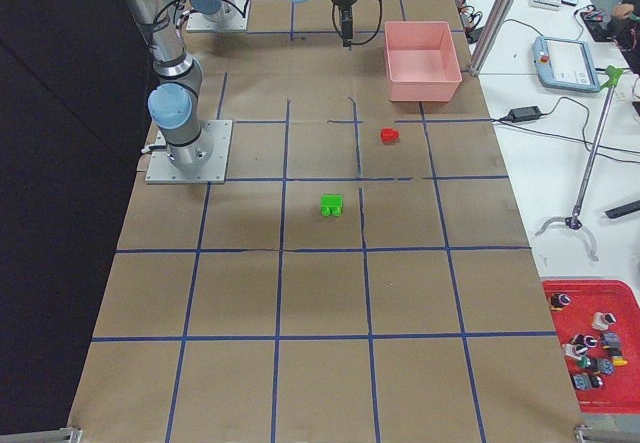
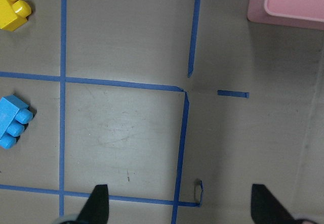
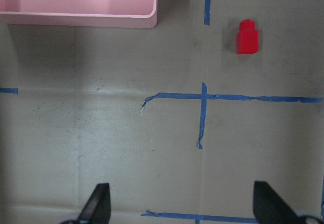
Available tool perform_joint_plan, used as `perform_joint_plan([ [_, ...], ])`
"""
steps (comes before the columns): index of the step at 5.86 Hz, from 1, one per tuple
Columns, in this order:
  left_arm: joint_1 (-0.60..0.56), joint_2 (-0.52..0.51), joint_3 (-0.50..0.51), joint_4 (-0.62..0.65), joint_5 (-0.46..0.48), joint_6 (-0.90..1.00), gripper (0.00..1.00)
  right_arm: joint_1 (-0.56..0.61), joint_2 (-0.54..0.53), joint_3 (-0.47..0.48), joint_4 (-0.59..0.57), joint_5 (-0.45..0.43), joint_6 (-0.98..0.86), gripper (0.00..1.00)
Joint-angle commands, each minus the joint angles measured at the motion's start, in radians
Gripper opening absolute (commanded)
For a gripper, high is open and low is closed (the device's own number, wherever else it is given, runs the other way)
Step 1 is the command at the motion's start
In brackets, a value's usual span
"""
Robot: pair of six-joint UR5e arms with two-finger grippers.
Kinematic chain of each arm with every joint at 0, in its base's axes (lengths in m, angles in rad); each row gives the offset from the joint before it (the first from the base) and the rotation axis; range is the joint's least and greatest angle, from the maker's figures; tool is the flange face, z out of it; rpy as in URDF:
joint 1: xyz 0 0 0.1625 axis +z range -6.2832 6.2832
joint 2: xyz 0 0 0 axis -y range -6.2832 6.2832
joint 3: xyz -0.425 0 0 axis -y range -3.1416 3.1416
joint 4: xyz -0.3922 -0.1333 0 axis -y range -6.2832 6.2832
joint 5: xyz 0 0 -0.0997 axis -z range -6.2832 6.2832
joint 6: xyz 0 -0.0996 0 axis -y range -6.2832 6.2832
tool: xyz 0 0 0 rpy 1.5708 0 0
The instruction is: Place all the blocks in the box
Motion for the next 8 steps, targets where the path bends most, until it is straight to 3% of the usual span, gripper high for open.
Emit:
perform_joint_plan([
  [1, 0.001, -0.009, 0.006, 0.003, 0.000, 0.004, 1.00, -0.001, 0.002, 0.005, 0.000, 0.000, 0.002, 1.00],
  [3, 0.001, 0.005, 0.003, 0.003, 0.000, 0.001, 1.00, -0.008, 0.006, 0.006, -0.003, 0.000, -0.014, 1.00],
  [4, 0.001, 0.012, 0.006, 0.000, 0.005, 0.001, 1.00, -0.042, 0.006, 0.010, -0.006, -0.005, -0.109, 1.00],
  [7, 0.033, 0.009, -0.005, -0.005, 0.028, 0.056, 1.00, -0.268, 0.006, 0.016, -0.058, -0.021, -0.346, 1.00],
  [8, 0.138, 0.008, -0.006, -0.002, 0.076, 0.155, 1.00, -0.313, 0.018, 0.025, -0.060, -0.028, -0.430, 1.00],
])
